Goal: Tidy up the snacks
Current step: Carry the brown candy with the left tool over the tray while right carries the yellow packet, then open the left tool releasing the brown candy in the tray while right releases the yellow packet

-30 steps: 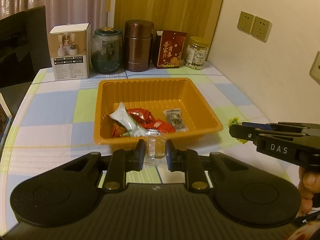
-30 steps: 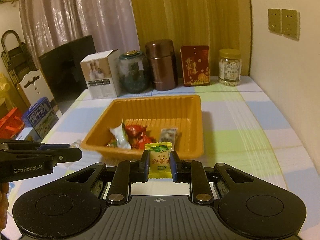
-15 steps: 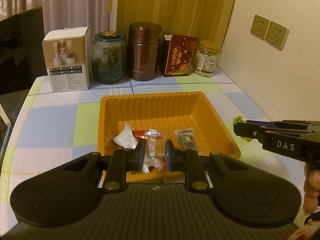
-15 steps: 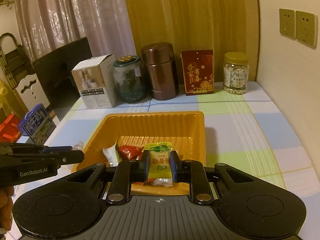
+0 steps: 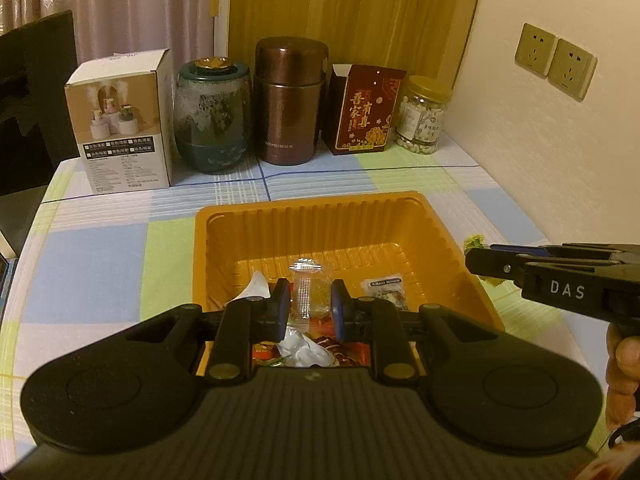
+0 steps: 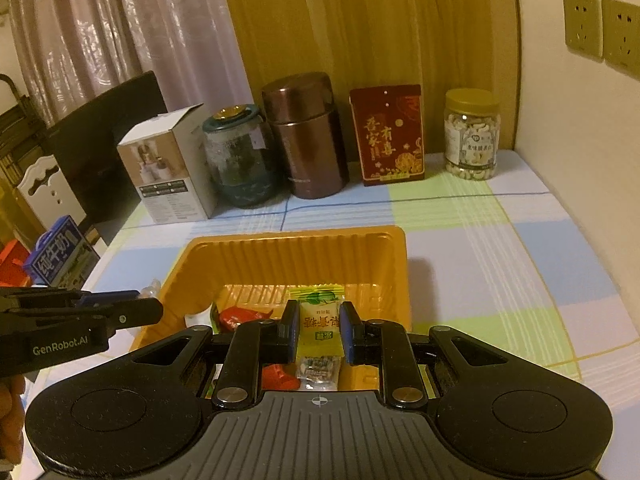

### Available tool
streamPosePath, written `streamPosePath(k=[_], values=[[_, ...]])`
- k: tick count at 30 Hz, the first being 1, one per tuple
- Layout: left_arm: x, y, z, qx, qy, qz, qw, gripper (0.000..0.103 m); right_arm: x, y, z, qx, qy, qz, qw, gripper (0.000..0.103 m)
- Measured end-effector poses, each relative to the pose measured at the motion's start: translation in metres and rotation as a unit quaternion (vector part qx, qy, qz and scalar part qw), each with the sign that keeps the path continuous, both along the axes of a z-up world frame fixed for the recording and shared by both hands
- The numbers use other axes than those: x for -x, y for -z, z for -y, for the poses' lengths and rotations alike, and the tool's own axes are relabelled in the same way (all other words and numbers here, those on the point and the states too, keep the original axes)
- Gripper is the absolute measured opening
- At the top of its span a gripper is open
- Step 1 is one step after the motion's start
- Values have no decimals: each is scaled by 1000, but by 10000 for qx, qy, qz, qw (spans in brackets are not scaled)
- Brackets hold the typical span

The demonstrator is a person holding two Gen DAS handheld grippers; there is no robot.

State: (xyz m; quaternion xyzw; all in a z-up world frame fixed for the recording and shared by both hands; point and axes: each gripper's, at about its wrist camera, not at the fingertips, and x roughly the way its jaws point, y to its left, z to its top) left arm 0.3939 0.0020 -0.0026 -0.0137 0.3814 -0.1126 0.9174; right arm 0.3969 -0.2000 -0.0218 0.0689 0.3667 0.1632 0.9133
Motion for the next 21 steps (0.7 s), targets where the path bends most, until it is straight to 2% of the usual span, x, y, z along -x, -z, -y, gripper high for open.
streamPosePath(k=[9, 10, 11, 12, 21], values=[[-15, 16, 5, 14, 41, -150, 9999, 20, -8, 11, -1, -45, 36, -115, 9999, 21], [-16, 18, 4, 53, 31, -155, 9999, 24, -8, 11, -2, -44, 42, -118, 9999, 21], [-17, 19, 3, 46, -9, -163, 9999, 38, -8, 11, -1, -41, 50, -119, 9999, 21], [-17, 19, 2, 28, -73, -137, 9999, 44, -9, 11, -1, -43, 55, -123, 9999, 21], [-10, 20, -6, -56, -180, -158, 9997, 44, -7, 10, 1, -51, 93, -132, 9999, 21]])
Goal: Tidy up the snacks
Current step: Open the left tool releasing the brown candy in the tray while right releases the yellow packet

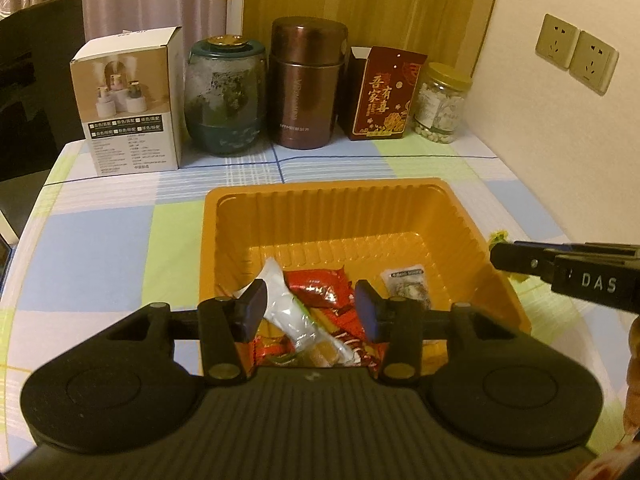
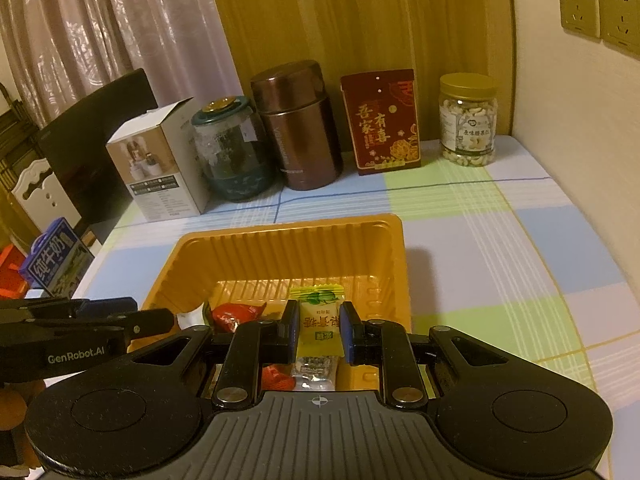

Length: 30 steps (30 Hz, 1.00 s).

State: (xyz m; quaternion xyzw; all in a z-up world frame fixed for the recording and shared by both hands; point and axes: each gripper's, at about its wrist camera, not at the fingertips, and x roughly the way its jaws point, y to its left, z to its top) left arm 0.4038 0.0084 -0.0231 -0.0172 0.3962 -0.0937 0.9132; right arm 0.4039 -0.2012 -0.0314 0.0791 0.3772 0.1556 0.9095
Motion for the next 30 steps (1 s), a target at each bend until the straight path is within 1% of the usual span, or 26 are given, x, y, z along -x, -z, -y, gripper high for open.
streamPosePath(k=[16, 30], values=[[8, -4, 4, -50, 84, 20, 9999, 44, 1, -7, -7, -17, -48, -1, 10000, 22], [3, 3, 0, -98, 56, 15, 9999, 44, -10, 1, -10, -62, -49, -124, 9999, 22]])
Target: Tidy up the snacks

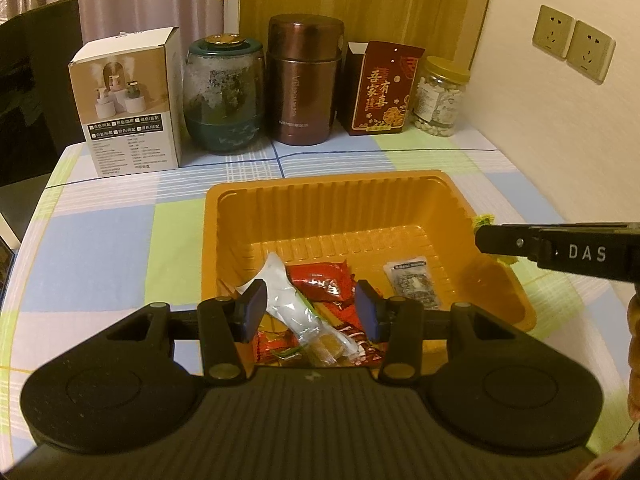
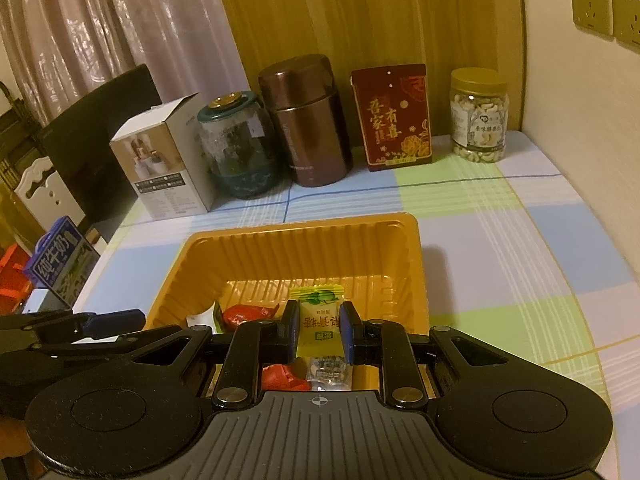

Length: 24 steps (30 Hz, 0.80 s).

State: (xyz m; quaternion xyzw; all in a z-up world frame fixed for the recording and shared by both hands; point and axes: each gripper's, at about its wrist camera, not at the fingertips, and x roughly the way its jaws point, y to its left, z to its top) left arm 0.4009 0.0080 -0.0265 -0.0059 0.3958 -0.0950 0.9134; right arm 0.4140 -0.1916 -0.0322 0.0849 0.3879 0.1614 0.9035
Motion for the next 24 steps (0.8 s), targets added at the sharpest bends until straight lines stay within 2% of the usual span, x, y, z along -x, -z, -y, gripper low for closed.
streamPosePath(k=[7, 10, 12, 13, 17, 20, 22, 24], values=[[-4, 4, -2, -13, -25, 8, 10000, 44, -8, 4, -5, 4, -53, 13, 10000, 22], [-3, 6, -3, -43, -4, 20, 10000, 45, -12, 5, -2, -269, -10, 88, 9996, 26], [-1, 7, -4, -67, 5, 34, 10000, 49, -13, 5, 4, -470, 144, 82, 9988, 62], [0, 7, -4, -73, 15, 39, 10000, 50, -12, 4, 7, -548, 210, 116, 9982, 65], [4, 10, -6, -86, -16, 52, 9999, 56, -8, 5, 18, -559, 388, 76, 9976, 65], [7, 9, -6, -72, -70, 82, 9999, 71, -2, 9, 25, -541, 485, -13, 9974, 65], [10, 8, -5, -90, -97, 101, 9999, 75, 3, 11, 28, -495, 546, -91, 9972, 65], [14, 6, -4, -142, -135, 122, 9997, 85, 9, 13, 31, -458, 563, -163, 9972, 65]])
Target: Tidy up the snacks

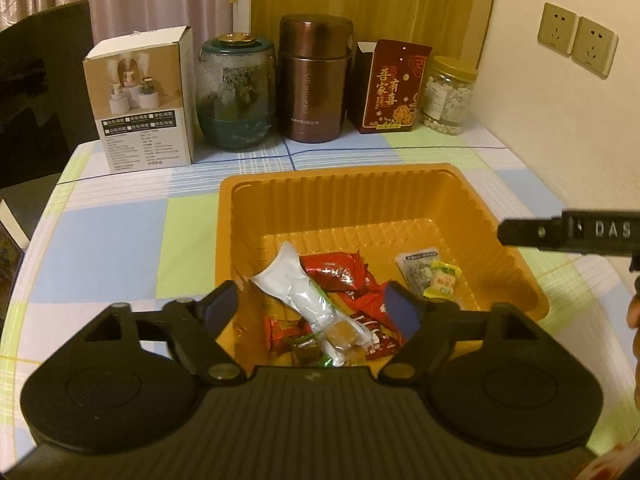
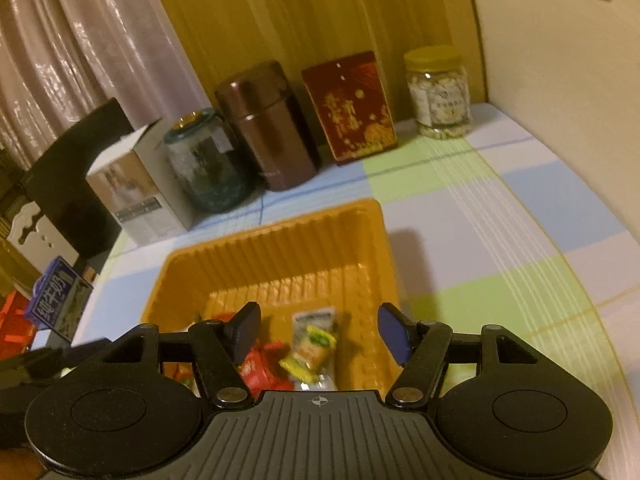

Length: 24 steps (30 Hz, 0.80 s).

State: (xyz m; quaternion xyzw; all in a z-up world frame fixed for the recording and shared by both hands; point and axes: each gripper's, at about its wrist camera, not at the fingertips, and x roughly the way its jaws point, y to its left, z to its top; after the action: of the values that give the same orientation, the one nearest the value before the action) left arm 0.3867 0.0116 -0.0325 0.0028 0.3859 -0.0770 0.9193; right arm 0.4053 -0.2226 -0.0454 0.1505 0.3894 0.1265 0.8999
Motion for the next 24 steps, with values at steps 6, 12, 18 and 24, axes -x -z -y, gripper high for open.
streamPosePath(k=[6, 12, 18, 24], values=[[13, -8, 2, -69, -68, 22, 10000, 96, 17, 0, 3, 107, -12, -138, 9998, 65], [33, -21, 4, -19, -121, 133, 9998, 101, 35, -8, 4, 176, -30, -212, 9996, 65], [61, -36, 3, 127, -252, 248, 9993, 102, 58, -26, 5, 331, -95, -116, 9993, 80], [94, -50, 3, 115, -450, 218, 9987, 103, 84, -36, 4, 428, -114, -101, 9990, 82]])
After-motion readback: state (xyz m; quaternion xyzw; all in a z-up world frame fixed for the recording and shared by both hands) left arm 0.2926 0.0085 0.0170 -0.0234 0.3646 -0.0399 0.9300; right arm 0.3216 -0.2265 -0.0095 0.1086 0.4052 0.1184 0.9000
